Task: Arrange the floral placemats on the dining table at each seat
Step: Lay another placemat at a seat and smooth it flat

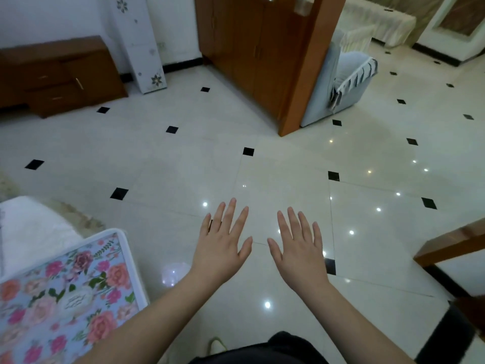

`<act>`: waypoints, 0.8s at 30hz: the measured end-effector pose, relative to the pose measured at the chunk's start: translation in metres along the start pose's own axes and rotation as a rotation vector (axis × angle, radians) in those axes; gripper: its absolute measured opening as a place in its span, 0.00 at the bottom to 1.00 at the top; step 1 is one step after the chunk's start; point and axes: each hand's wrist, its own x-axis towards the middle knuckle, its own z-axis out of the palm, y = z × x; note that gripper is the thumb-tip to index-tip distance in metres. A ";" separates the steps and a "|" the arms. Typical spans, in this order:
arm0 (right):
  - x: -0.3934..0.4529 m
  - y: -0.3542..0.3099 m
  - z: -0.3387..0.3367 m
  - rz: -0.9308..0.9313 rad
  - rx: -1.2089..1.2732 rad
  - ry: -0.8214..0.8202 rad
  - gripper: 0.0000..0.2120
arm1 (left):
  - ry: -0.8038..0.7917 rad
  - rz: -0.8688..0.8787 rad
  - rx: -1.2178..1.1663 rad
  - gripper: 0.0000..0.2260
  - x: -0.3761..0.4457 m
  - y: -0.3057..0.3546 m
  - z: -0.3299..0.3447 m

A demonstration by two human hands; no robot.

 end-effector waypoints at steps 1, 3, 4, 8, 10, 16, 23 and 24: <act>0.011 0.000 0.001 -0.016 -0.001 0.000 0.30 | -0.003 -0.016 -0.006 0.29 0.006 -0.002 0.002; 0.034 0.002 0.006 -0.045 -0.003 -0.006 0.30 | -0.009 -0.032 0.000 0.29 0.019 -0.007 0.007; 0.046 0.002 0.009 -0.060 -0.003 -0.009 0.30 | -0.013 -0.041 0.009 0.29 0.025 -0.010 0.010; 0.100 0.003 0.018 -0.164 0.014 0.000 0.30 | -0.033 -0.108 0.059 0.29 0.060 -0.023 0.018; 0.131 0.005 0.021 -0.236 0.023 -0.002 0.29 | -0.045 -0.166 0.092 0.29 0.078 -0.029 0.021; 0.212 0.004 0.021 -0.415 0.065 -0.024 0.30 | -0.046 -0.344 0.144 0.29 0.118 -0.040 0.018; 0.266 -0.032 0.035 -0.648 0.100 -0.091 0.29 | -0.039 -0.598 0.116 0.28 0.115 -0.058 0.016; 0.269 -0.042 0.036 -0.684 0.102 -0.098 0.29 | -0.042 -0.636 0.123 0.28 0.109 -0.061 0.015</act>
